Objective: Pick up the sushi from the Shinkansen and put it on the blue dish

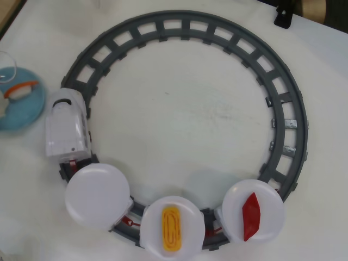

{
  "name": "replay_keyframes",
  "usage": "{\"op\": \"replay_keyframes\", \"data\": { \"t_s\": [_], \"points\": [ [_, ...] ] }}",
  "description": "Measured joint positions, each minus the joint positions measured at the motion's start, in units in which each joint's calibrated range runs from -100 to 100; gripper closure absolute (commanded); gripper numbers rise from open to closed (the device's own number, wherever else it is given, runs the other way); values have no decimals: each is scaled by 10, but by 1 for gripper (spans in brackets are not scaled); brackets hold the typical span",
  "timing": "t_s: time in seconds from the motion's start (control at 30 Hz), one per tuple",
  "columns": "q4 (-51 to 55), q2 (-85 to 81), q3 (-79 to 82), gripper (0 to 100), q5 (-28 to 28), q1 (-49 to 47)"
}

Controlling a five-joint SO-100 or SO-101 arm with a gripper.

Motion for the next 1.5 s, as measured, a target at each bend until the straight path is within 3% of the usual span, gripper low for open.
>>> {"op": "replay_keyframes", "data": {
  "t_s": [0.37, 0.53, 0.97, 1.1, 1.3, 1.5],
  "points": [
    [114, -145, 1, 80, 0, -48],
    [103, -255, 156, 80, 0, -56],
    [-40, -660, 661, 80, 7, -79],
    [-39, -805, 765, 81, 15, -85],
    [17, -990, 870, 94, 37, -83],
    [61, -1097, 909, 95, 42, -119]
  ]
}}
